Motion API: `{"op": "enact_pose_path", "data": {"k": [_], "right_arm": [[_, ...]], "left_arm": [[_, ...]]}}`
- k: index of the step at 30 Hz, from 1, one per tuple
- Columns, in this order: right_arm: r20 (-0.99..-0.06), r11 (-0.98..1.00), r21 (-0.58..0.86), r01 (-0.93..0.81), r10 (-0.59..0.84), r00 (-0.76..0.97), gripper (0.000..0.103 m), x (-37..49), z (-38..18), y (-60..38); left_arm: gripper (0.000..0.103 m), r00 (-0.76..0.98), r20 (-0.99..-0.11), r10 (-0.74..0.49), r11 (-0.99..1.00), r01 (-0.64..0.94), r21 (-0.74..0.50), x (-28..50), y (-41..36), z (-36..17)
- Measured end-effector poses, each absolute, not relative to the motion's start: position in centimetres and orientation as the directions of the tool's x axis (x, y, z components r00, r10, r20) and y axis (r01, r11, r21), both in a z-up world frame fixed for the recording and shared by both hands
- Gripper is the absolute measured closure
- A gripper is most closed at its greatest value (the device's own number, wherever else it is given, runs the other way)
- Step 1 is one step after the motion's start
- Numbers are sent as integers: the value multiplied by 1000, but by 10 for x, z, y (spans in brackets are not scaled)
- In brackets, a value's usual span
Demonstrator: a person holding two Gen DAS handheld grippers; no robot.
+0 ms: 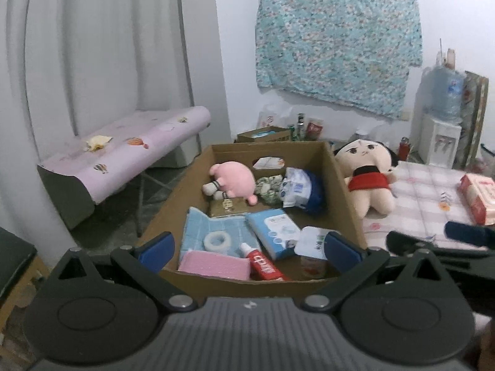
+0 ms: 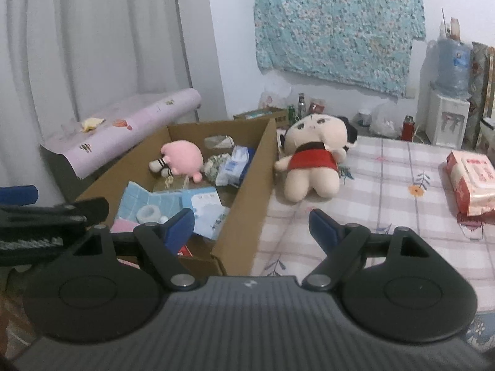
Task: Organize soft objects
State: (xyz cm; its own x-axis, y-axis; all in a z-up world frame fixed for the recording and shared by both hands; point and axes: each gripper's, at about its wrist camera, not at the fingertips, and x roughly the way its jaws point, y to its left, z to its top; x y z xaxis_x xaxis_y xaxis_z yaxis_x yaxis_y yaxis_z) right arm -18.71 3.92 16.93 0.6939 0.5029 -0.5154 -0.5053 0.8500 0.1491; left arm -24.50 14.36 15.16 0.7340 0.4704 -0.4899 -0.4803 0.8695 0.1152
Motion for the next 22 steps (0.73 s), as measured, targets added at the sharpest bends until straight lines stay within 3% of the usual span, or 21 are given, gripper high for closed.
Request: {"op": "enact_pose_path", "data": {"k": [22], "right_arm": [[-497,804,187,-565,574,652,22,-188,170,48]], "left_arm": [[1,699,-509,501,848,-515,126,-241,160,141]]}}
